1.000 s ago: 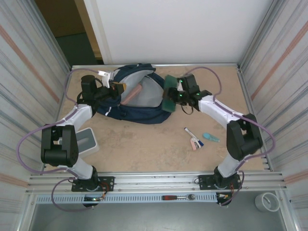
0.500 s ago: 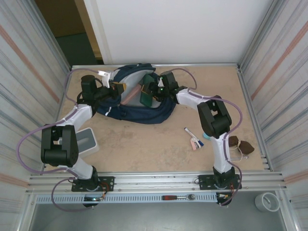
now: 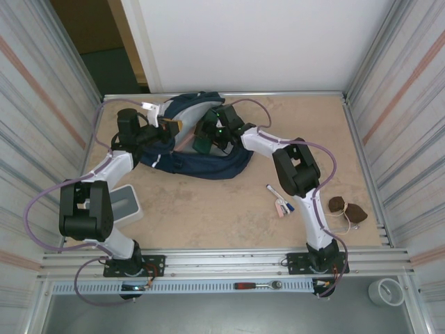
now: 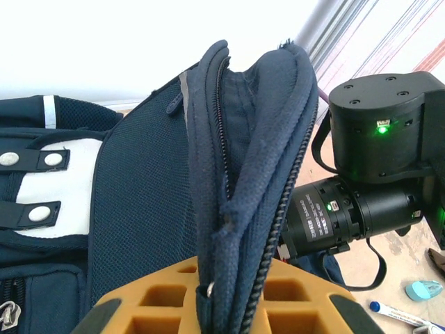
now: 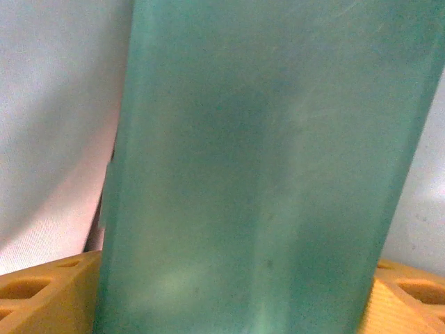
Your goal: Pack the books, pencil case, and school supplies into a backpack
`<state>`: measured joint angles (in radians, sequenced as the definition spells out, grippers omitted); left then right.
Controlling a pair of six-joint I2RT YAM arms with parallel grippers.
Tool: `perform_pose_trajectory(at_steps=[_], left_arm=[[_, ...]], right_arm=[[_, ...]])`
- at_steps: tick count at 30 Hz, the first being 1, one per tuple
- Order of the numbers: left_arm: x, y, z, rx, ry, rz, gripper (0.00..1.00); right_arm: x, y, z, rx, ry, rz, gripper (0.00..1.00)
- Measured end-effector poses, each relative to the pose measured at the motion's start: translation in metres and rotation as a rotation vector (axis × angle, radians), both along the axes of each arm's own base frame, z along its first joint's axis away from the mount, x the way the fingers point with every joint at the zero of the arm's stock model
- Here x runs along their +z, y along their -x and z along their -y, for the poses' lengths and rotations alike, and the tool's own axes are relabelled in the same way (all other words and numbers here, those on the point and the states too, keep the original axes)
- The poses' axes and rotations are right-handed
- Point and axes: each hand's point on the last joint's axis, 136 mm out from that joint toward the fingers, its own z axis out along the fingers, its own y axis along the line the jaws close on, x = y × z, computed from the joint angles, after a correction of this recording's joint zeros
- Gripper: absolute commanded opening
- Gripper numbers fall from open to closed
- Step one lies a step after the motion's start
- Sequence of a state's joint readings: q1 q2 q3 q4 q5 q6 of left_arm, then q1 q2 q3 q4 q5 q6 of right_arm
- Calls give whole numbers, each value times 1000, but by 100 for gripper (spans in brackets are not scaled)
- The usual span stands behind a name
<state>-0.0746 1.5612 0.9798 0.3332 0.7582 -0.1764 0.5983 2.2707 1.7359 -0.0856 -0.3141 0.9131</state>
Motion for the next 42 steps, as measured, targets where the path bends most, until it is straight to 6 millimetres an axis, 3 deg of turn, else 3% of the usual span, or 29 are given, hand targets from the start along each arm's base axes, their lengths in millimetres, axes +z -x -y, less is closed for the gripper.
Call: perform_pose_trajectory(at_steps=[6,12,15,21,28,34,38,42], left_arm=[[0,0,1,-2,0,0,13],[-1,1,2,-6,-5,-3,13],[-2,1,2,-7,-5,-3,13],[-2,1,2,-6,-6,-2,13],[-2,1,2,-8,-9,2,13],[-2,1,2,-8,-10,-1,13],[-3,2,3,-9,-11,-4,13],[-3,2,3,-9,-11,-5,13]], right_arm=[[1,14,19,19,20,-6,82],[1,13,22,31,26,8,55],[0,13,22,35,37,13,50],[-1,12,15,37,77,23,51],[2,18,2,48,96,30,65],[11,38,11,86,96,30,79],[23,42,16,98,70,44,78],[27,38,20,98,53,51,67]])
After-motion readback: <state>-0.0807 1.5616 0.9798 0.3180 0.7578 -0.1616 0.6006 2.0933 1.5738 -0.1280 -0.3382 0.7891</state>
